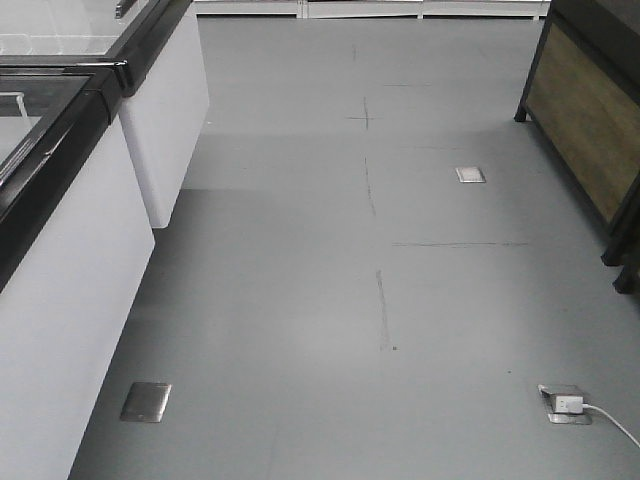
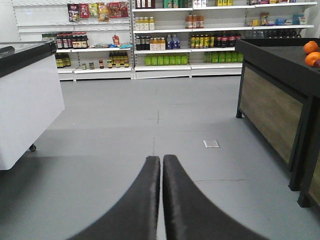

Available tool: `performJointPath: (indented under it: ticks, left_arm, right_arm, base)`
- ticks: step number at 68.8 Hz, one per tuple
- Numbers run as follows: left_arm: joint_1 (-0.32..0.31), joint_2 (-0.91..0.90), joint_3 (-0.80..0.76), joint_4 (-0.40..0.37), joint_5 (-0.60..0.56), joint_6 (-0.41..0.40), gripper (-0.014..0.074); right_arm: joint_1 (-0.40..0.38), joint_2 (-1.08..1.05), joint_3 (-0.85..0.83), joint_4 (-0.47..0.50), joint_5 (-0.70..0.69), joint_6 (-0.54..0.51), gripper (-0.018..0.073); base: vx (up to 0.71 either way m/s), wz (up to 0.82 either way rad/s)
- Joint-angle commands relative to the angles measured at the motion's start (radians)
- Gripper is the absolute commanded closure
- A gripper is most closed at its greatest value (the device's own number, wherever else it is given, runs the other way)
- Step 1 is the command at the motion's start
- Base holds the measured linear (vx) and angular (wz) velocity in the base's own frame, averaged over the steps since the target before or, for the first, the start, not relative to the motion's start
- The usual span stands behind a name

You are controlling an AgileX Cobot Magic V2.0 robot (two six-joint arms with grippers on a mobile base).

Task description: Left arm holds basket, right arm returns cookies

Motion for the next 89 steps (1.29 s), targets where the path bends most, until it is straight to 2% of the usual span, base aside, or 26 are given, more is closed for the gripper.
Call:
performJointPath:
  ticks: [1, 11, 20, 24, 32, 43, 48, 59, 70, 74, 81, 89]
  left_arm:
    - [-0.005, -0.009, -0.03, -0.003, -0.076, -0.003, 0.0602]
    - [-0.005, -0.009, -0.04, -0.003, -0.089, -0.006, 0.0602]
    - [-0.005, -0.009, -0.042, -0.004, -0.291, -0.017, 0.0602]
    - [-0.005, -0.009, -0.062, -0.005, -0.33, -0.051, 0.0602]
    - [-0.005, 0.039, -0.174, -0.004, -0.242, -0.118, 0.0602]
    - [-0.005, 0.231, -0.394, -0.003, -0.043, -0.11, 0.0602]
    - [-0.005, 0.341, -0.493, -0.003, 0.007, -0.099, 0.0602]
    - [-0.005, 0.526, -0.618, -0.003, 0.029, -0.099, 0.0602]
    - [-0.005, 0.591, -0.632, -0.003, 0.003, -0.099, 0.0584]
    - [-0.005, 0.592, -0.632, -0.003, 0.0, -0.099, 0.0547]
    - [-0.005, 0.592, -0.632, -0.003, 0.0, -0.099, 0.0419]
    - [-0.005, 0.592, -0.632, -0.004, 0.004, -0.103, 0.0158]
  right_arm:
    - [-0.006, -0.012, 0.003, 0.0, -0.072, -0.008, 0.0563]
    - [-0.006, -0.012, 0.003, 0.0, -0.072, -0.008, 0.0563]
    - [-0.006, -0.012, 0.003, 0.0, -0.072, -0.008, 0.0563]
    - [-0.006, -0.012, 0.003, 0.0, -0.072, -0.008, 0.0563]
    - [-0.006, -0.012, 0.003, 0.0, -0.072, -0.008, 0.0563]
    - [-0.006, -0.012, 0.003, 0.0, -0.072, -0.008, 0.0563]
    - [-0.006, -0.012, 0.003, 0.0, -0.072, -0.008, 0.0563]
    - [-0.006, -0.012, 0.003, 0.0, -0.072, -0.008, 0.0563]
    - [-0.006, -0.012, 0.003, 0.0, -0.072, -0.008, 0.0563]
    - [-0.006, -0.012, 0.003, 0.0, -0.072, -0.008, 0.0563]
    - [-0.006, -0.012, 0.003, 0.0, -0.072, -0.008, 0.0563]
    - [-0.006, -0.012, 0.003, 0.0, -0.072, -0.008, 0.0563]
  base:
    - [0.0, 0.0]
    - [0.0, 0.0]
    - [0.0, 0.0]
    - [0.0, 0.0]
    - [0.0, 0.0]
    - [0.0, 0.0]
    - [0.0, 0.0]
    - [0.0, 0.0]
    - [0.0, 0.0]
    - [0.0, 0.0]
    - [0.0, 0.0]
    - [0.0, 0.0]
